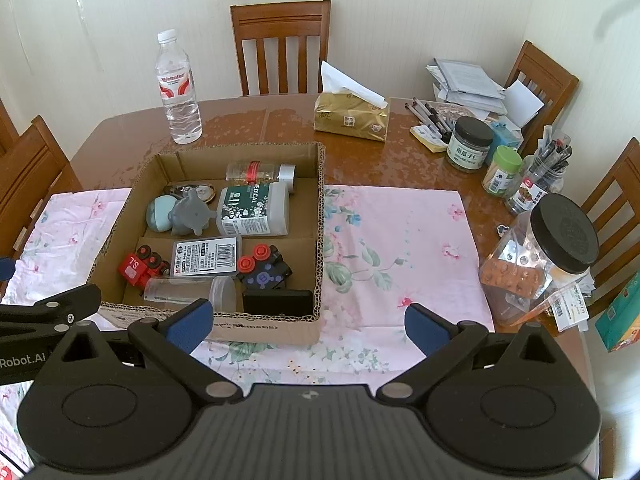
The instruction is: Organize rigid objects
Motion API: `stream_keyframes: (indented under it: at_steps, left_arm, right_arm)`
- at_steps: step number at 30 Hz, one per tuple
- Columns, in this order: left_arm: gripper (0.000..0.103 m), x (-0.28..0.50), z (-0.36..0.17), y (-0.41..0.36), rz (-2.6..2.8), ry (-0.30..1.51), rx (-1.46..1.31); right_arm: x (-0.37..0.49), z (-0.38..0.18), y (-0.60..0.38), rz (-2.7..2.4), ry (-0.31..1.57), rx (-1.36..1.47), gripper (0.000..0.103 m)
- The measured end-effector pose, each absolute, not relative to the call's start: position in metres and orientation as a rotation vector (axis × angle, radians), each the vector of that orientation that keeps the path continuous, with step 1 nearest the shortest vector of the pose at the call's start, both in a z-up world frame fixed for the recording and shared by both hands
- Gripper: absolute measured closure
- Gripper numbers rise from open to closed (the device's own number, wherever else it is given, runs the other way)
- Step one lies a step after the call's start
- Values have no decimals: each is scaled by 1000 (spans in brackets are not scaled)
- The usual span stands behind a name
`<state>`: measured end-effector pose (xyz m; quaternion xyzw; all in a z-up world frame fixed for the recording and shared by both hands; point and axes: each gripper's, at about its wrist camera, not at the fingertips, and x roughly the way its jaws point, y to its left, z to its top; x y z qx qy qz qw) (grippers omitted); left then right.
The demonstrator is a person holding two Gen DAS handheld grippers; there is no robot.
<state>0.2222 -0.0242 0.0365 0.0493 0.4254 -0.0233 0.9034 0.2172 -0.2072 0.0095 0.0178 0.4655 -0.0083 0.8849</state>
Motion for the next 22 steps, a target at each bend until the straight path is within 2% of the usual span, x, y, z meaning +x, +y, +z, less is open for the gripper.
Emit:
stream_keyframes:
  at_steps: [22]
  left_arm:
    - [1, 223, 37, -24, -45, 881, 102]
  right_arm:
    - [217, 11, -208, -14, 967, 38, 0]
